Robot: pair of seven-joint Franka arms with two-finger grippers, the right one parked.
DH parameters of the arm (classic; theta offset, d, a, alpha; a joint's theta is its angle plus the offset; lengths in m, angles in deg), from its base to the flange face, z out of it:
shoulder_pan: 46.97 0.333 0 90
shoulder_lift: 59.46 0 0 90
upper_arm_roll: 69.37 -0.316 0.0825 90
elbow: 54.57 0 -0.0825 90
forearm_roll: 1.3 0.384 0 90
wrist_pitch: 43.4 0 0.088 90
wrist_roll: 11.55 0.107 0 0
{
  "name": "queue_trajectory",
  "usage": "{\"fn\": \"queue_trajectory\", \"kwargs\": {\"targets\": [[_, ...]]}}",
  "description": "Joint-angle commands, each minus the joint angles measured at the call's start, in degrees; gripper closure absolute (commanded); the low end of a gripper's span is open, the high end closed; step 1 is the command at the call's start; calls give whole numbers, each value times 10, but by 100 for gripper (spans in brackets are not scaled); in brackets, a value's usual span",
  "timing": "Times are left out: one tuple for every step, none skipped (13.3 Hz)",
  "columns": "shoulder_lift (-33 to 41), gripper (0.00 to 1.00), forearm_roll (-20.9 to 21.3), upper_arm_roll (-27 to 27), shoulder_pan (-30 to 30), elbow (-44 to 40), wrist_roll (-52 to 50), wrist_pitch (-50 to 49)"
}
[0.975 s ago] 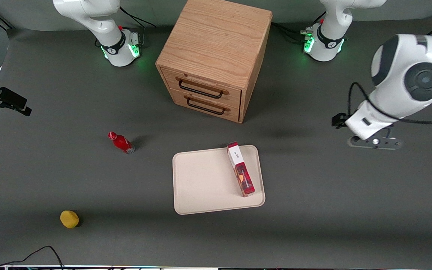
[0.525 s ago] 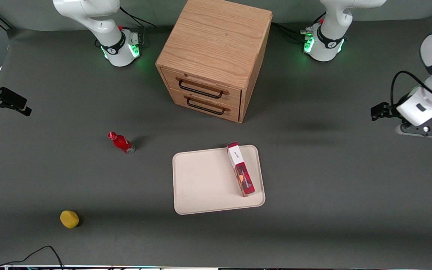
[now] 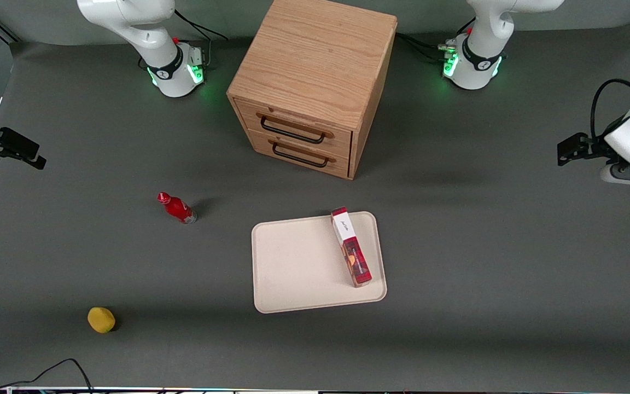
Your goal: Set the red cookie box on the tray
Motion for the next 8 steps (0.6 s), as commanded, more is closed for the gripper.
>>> {"fn": "queue_trajectory", "kwargs": {"targets": [[-17, 0, -3, -4, -10, -43, -15, -30], [-17, 0, -2, -5, -11, -45, -16, -34], [-17, 0, 1, -4, -11, -55, -16, -41], [-20, 0, 3, -4, -13, -63, -16, -49], [-21, 0, 3, -3, -14, -70, -16, -61], [-21, 0, 3, -2, -14, -74, -17, -67], [-21, 0, 3, 0, -14, -76, -25, -67], [-23, 0, 3, 2, -14, -80, -26, -69]]}}
